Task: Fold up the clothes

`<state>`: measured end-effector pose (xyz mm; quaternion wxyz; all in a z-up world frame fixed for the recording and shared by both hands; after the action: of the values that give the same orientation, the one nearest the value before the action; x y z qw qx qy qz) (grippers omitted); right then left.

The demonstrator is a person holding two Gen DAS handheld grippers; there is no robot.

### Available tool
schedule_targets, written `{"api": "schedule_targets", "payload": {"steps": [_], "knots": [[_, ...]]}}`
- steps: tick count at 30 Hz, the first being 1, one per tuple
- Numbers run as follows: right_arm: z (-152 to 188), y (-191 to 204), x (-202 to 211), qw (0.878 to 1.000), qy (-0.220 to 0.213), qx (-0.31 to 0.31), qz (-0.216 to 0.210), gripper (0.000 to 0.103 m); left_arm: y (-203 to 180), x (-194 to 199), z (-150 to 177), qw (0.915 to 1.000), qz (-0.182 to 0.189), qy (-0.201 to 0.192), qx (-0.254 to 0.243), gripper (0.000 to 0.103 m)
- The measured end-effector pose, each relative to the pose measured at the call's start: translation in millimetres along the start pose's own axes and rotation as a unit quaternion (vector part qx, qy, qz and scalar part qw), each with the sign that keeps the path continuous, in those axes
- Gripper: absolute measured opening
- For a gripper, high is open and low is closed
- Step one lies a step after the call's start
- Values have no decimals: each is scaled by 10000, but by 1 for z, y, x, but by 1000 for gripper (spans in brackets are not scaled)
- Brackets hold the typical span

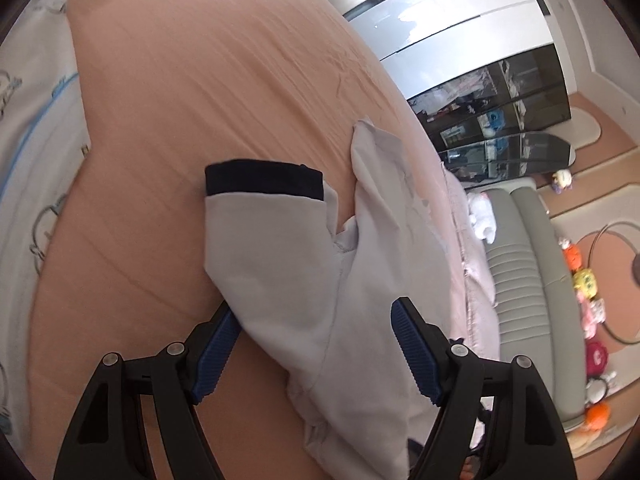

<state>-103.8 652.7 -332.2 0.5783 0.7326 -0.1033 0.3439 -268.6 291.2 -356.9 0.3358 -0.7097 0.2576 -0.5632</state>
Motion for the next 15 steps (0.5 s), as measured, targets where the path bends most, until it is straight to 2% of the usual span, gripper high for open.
{"api": "schedule_targets", "payload": {"steps": [6,10,15], "knots": [[-4,-6,-4,9982,74,-260,-534,65,-8,-8,4,10000,26,-13,6,75],[-4,-3,-18,9845,338,-742,-1556,65,-8,-13,3,9996,5,-186,211,75],[-4,-2,-26,9828,355,-854,-1596,63,-4,-12,1,9982,147,-337,478,70]]}}
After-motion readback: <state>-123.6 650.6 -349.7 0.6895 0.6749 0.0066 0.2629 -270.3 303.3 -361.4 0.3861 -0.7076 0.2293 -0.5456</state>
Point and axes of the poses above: each gripper's, at about its wrist camera, not at the fingertips, and x roughly against the way its jaws point, y to its left, z to its underside, the point moved 6 cm from there along -x, roughly the way its jaws point, and after that the axes turned 11 degrees about y, right-handed, at the moved point
